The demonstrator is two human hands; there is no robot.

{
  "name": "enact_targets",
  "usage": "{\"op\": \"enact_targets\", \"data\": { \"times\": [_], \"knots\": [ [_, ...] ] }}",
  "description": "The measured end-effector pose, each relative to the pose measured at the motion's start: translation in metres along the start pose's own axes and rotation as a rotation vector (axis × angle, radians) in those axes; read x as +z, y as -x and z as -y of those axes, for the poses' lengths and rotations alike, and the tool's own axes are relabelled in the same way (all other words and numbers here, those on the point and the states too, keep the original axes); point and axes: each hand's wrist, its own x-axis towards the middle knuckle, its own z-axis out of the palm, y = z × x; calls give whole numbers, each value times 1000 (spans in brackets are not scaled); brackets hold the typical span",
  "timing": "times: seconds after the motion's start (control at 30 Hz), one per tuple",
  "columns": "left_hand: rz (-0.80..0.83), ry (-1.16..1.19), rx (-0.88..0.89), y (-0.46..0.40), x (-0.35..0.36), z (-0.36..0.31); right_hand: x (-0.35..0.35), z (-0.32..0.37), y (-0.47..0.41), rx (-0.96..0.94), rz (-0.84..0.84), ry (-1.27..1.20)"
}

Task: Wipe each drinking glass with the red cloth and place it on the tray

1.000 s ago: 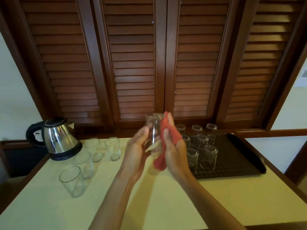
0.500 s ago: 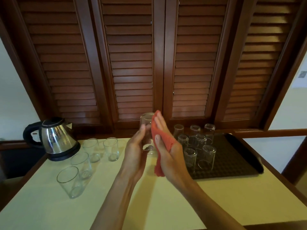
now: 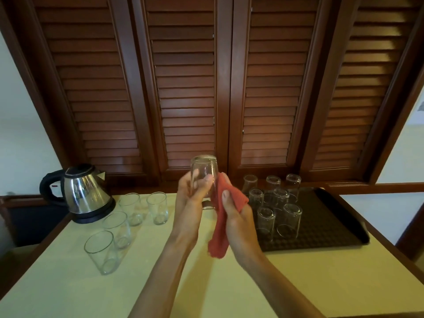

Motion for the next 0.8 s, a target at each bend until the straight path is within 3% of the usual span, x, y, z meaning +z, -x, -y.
{"op": "enact_targets", "data": {
  "times": [0.07, 0.17, 0.3, 0.47, 0.67, 0.8],
  "knots": [
    [27, -27, -11, 8, 2, 8, -4, 7, -18, 45, -18, -19],
    [70, -57, -21, 12, 2, 15, 0, 18, -20, -57, 15, 21],
    [10, 7, 36, -3, -10, 9, 3, -6, 19, -126, 54, 105],
    [74, -52, -53, 11, 3, 15, -10, 9, -15, -28, -60, 3],
    [45, 63, -62, 0, -1, 1, -2, -1, 18, -158, 86, 149],
    [131, 5, -72, 16, 4, 10, -11, 12, -13, -127, -19, 110]
  ]
}}
